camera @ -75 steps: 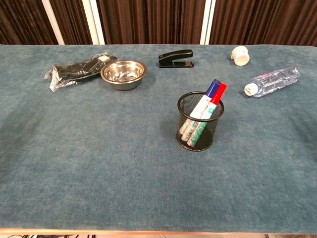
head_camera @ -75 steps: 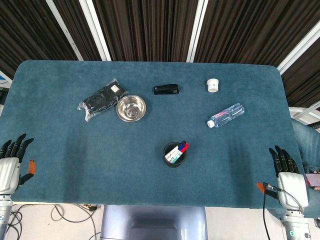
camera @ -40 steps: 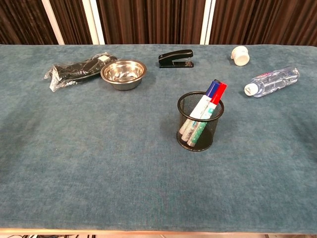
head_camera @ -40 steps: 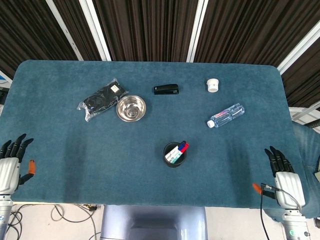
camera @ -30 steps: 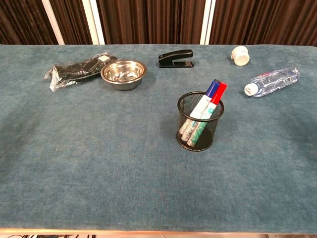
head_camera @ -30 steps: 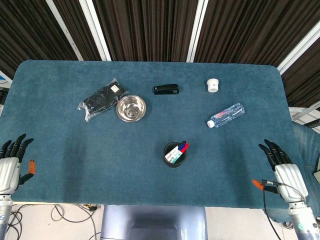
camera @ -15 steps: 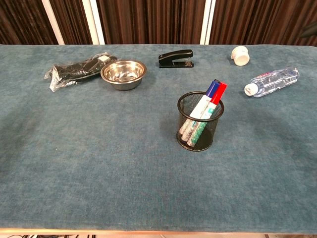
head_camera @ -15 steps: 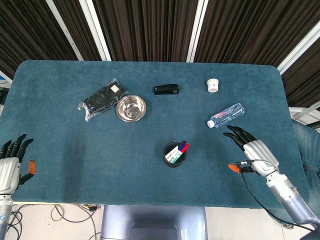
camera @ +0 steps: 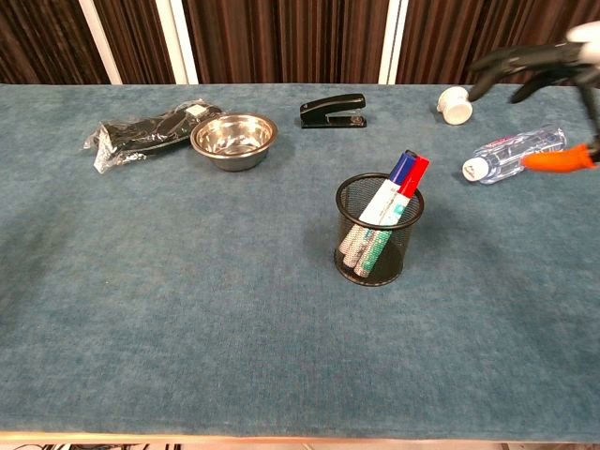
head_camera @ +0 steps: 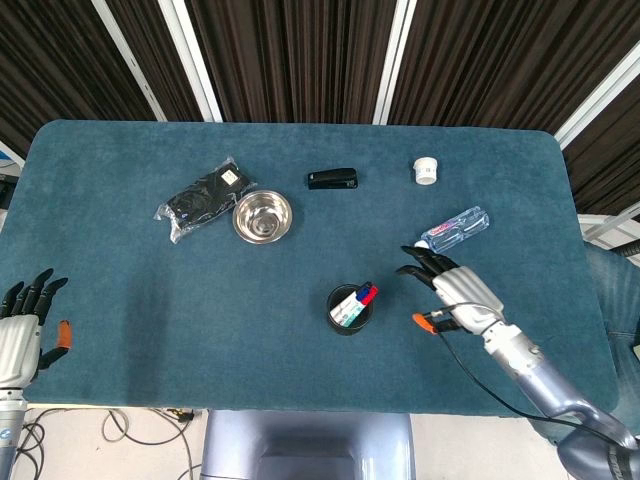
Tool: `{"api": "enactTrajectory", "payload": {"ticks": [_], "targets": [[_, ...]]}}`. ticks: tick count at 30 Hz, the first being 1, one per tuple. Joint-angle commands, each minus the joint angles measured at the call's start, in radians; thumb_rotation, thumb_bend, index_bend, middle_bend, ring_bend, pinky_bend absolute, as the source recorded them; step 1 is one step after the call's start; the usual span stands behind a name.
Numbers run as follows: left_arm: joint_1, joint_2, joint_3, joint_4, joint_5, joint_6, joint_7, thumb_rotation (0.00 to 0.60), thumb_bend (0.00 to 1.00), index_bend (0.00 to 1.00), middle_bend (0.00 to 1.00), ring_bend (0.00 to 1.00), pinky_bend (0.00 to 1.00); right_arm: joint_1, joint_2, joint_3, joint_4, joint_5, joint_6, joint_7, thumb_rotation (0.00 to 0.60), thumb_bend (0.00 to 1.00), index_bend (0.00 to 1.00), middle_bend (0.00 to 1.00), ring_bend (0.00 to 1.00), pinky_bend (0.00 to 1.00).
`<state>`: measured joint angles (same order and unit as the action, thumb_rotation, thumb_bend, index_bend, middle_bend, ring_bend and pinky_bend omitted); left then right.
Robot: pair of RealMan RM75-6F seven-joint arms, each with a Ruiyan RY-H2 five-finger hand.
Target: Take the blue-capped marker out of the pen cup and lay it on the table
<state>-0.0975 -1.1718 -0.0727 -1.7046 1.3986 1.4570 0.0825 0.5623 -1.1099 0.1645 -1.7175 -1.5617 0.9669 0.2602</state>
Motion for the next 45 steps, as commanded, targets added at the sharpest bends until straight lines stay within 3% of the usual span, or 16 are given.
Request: {"api": "enactTrajectory", "payload": {"ticks": [1,5,14,32,45], "targets": [[0.000,0.001,0.000,0.000,-0.002,-0.002,-0.001,0.600,0.56,0.14,0.04,0.11,0.04,0.049,-0.041,0.023,0.004,0.050,-0.052,-0.044,0.600,0.40,0.24,0.00,0.00,0.16],[-0.001,0.001,-0.001,-0.001,-0.004,-0.004,-0.002,0.600,0.56,0.14,0.04,0.11,0.04,0.098,-0.068,0.044,0.014,0.105,-0.105,-0.116,0.600,0.44,0.25,0.00,0.00,0.16],[-0.002,0.002,0.000,-0.004,-0.004,-0.008,-0.004,0.600,0.56,0.14,0.04,0.11,0.04,0.158,-0.100,0.066,-0.008,0.229,-0.158,-0.235,0.600,0.43,0.30,0.00,0.00,0.16],[-0.004,0.007,0.000,-0.007,-0.012,-0.015,-0.006,0.600,0.56,0.15,0.04,0.11,0.04,0.202,-0.174,0.053,0.037,0.334,-0.167,-0.310,0.600,0.39,0.40,0.00,0.00,0.16],[-0.005,0.008,-0.002,-0.009,-0.019,-0.018,-0.007,0.600,0.56,0.15,0.04,0.11,0.04,0.214,-0.183,0.041,0.036,0.335,-0.164,-0.303,0.600,0.39,0.42,0.00,0.00,0.16]]}}
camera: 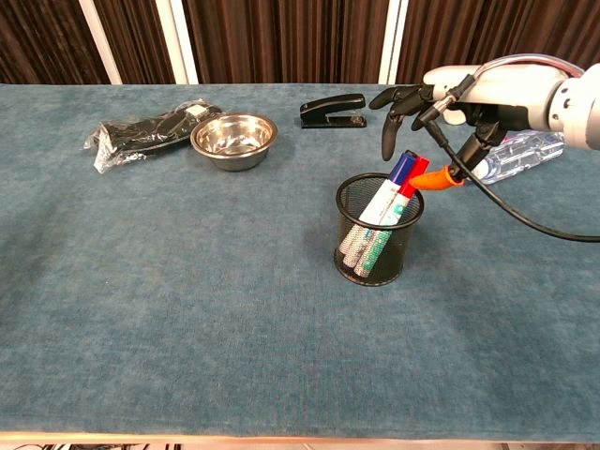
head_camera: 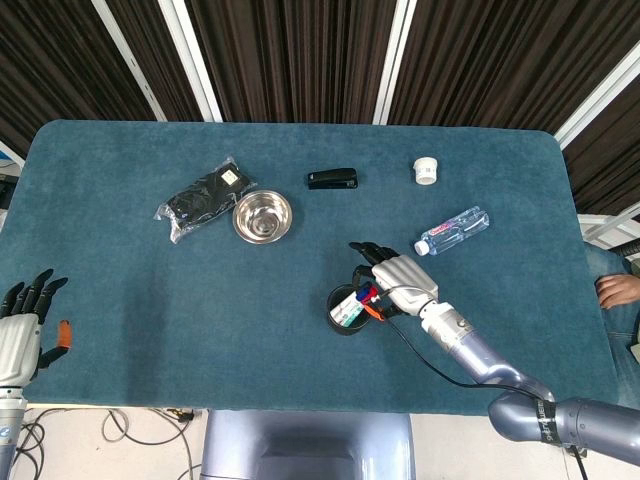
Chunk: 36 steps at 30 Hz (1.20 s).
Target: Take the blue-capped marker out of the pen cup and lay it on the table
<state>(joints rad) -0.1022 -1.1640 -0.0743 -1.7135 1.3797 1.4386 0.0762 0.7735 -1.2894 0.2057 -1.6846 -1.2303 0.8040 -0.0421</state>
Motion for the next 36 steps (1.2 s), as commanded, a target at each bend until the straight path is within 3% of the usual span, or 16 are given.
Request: {"api": "enactTrajectory", "payload": {"ticks": [1,36], "targets": [[0.000,0.000,0.000,0.001,-0.001,0.000,-0.001,0.600,0.56,0.15,0.04,0.11,0.04,0.005,-0.007,0.000,0.005,0.007,-0.001,-0.003,0.600,0.39,0.42,0.00,0.00,0.16],[-0.003,0.001,-0.001,0.001,-0.004,-0.003,0.000,0.600,0.56,0.15,0.04,0.11,0.04,0.027,-0.017,-0.024,0.020,0.043,0.003,-0.032,0.600,0.45,0.48,0.00,0.00,0.16]]}}
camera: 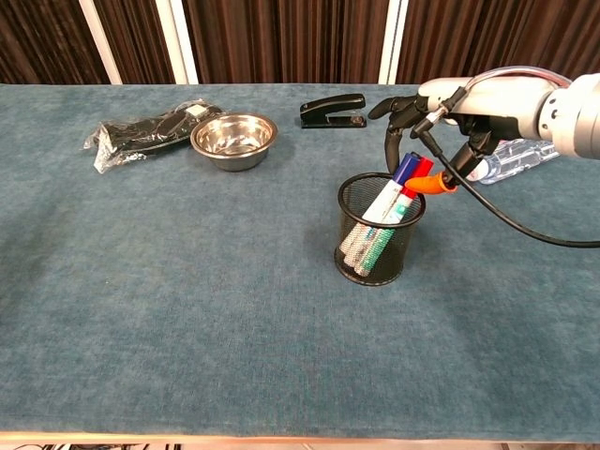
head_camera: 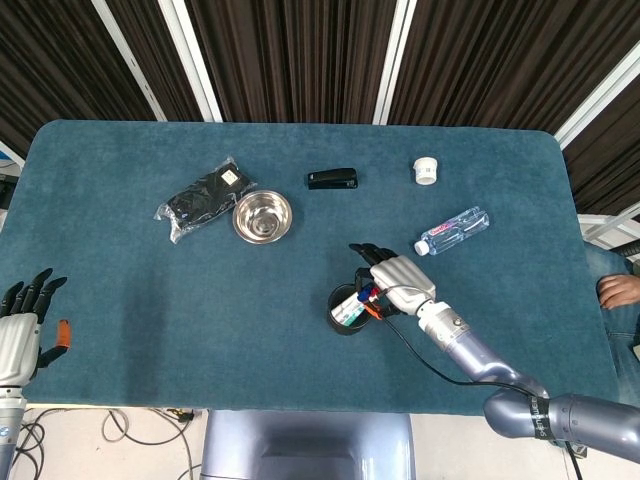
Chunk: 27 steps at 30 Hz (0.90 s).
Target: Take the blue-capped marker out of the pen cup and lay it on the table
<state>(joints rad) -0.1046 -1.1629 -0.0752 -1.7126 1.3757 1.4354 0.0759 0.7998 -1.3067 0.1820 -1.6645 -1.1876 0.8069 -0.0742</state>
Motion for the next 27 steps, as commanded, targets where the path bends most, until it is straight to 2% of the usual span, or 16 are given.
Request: {"api": "enactTrajectory", "payload": {"ticks": [1,27], "targets": [[0.000,0.000,0.000,0.000,0.000,0.000,0.000,0.600,0.56,0.15,0.04,0.11,0.04,0.000,0.000,0.000,-0.001,0.001,0.001,0.000,0.600,0.45,0.48,0.00,0.00,0.16],[-0.001,0.002,0.001,-0.002,-0.002,-0.003,0.000,0.600,0.56,0.15,0.04,0.11,0.04,0.012,-0.003,-0.005,-0.004,0.020,0.005,-0.022,0.600,0.46,0.54,0.00,0.00,0.16]]}}
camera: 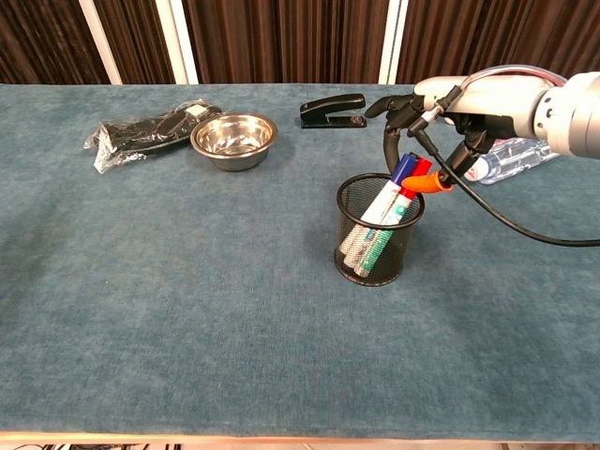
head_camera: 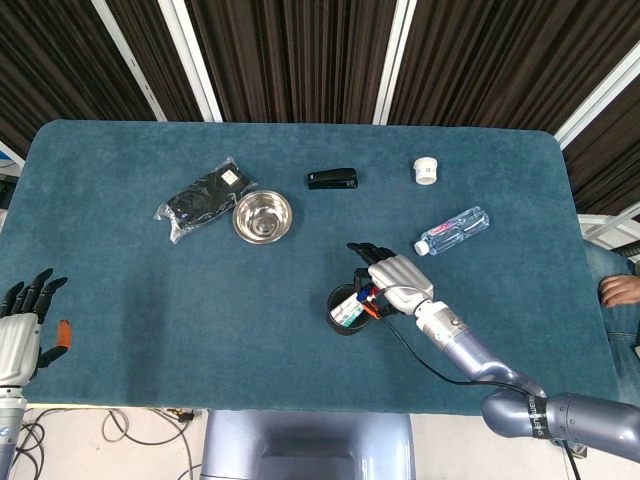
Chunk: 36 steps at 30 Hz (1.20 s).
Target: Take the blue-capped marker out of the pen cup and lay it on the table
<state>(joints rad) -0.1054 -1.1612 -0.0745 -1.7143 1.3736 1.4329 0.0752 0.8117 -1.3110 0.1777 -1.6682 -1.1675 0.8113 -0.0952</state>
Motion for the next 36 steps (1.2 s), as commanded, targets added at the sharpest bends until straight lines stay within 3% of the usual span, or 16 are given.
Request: {"api": "enactTrajectory", "payload": {"ticks": [1,19,29,36], "targets": [[0.000,0.000,0.000,0.000,0.000,0.000,0.000,0.600,0.56,0.15,0.04,0.11,0.04,0.001,0.001,0.000,-0.001,0.001,0.001,-0.002,0.600,0.46,0.54,0.00,0.00,0.16],[0.000,0.003,0.001,-0.008,-0.006,-0.005,-0.004,0.600,0.56,0.15,0.04,0.11,0.04,-0.003,0.069,0.009,-0.077,-0.012,0.003,0.018,0.600,0.46,0.57,0.00,0.00,0.16],[0.000,0.003,0.002,-0.009,-0.002,-0.005,-0.003,0.600,0.56,0.15,0.04,0.11,0.04,0.007,0.188,0.073,-0.163,0.042,-0.008,0.056,0.600,0.46,0.57,0.00,0.00,0.16],[0.000,0.004,0.001,-0.009,-0.004,-0.004,-0.005,0.600,0.56,0.15,0.04,0.11,0.04,0.006,0.225,0.107,-0.155,0.109,0.002,0.093,0.600,0.46,0.57,0.00,0.00,0.16]]}}
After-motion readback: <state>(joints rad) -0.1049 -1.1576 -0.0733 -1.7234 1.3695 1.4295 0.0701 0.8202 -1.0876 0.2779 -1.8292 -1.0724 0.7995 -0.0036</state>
